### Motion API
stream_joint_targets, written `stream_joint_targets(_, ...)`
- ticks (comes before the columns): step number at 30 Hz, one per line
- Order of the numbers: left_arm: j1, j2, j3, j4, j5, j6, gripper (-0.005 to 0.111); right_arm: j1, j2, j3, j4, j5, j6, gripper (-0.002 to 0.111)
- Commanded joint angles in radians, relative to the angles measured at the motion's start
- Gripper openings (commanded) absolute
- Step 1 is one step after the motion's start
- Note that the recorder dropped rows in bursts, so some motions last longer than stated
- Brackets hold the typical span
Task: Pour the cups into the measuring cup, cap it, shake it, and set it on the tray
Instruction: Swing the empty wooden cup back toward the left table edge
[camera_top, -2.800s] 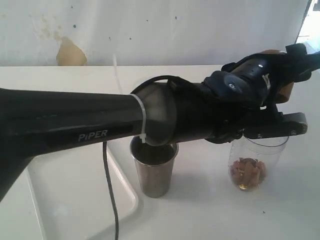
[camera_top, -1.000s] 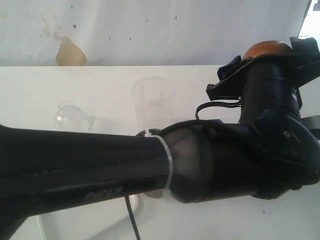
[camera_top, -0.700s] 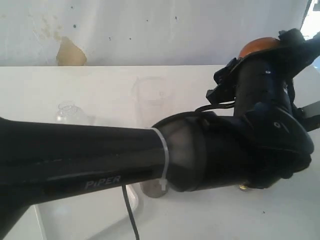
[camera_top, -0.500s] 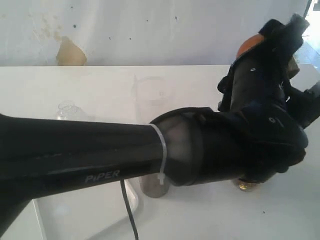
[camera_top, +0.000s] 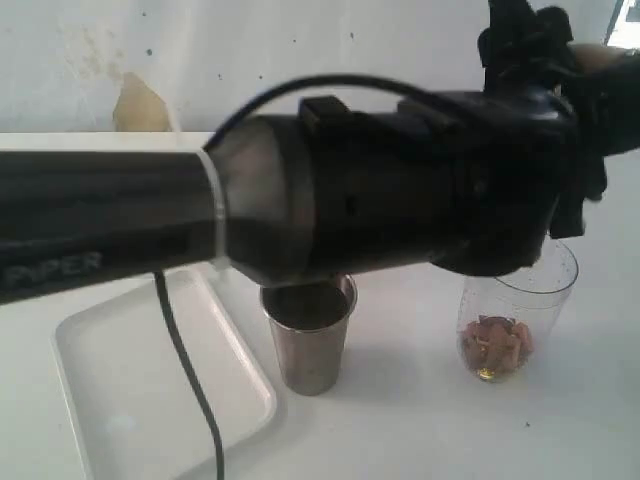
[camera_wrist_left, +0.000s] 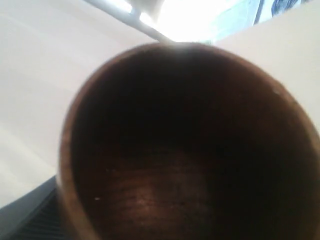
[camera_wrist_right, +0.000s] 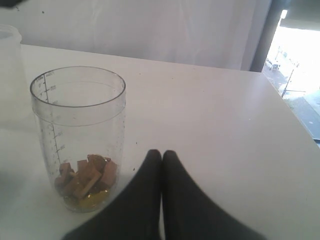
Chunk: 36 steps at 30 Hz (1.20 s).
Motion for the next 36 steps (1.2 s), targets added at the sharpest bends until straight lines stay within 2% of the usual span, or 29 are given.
stream_joint_targets(1, 0.003, -0.079, -0.008, -0.115, -0.090, 0.060, 0.000, -0.006, -0.004, 0.000, 0.000, -0.009, -0.002, 0.000)
stream_joint_targets(5, -0.005, -0.106, -0.008, -0.293, -0.170, 0.287, 0.000, -0.006, -0.004, 0.000, 0.000, -0.009, -0.002, 0.000)
stream_joint_targets(8, -0.026, -0.106, -0.008, -0.365, -0.172, 0.456, 0.000, -0.006, -0.004, 0.000, 0.000, -0.009, -0.002, 0.000)
stream_joint_targets(11, -0.052, -0.111, 0.015, -0.404, -0.182, 0.549, 0.000, -0.006, -0.004, 0.000, 0.000, -0.009, -0.002, 0.000)
stream_joint_targets(16, -0.095, -0.146, 0.074, -0.397, -0.191, 0.589, 0.000, -0.006, -0.004, 0.000, 0.000, -0.009, -0.002, 0.000)
stream_joint_targets(23, -0.100, -0.234, 0.149, -0.444, -0.165, 0.550, 0.000, -0.006, -0.004, 0.000, 0.000, -0.009, -0.002, 0.000)
stream_joint_targets(29, -0.103, -0.365, 0.290, -0.560, -0.390, 0.554, 0.000, -0.006, -0.004, 0.000, 0.000, -0.009, -0.002, 0.000)
stream_joint_targets(36, -0.109, -0.505, 0.468, -0.598, -0.485, 0.554, 0.000, -0.006, -0.004, 0.000, 0.000, -0.009, -0.002, 0.000)
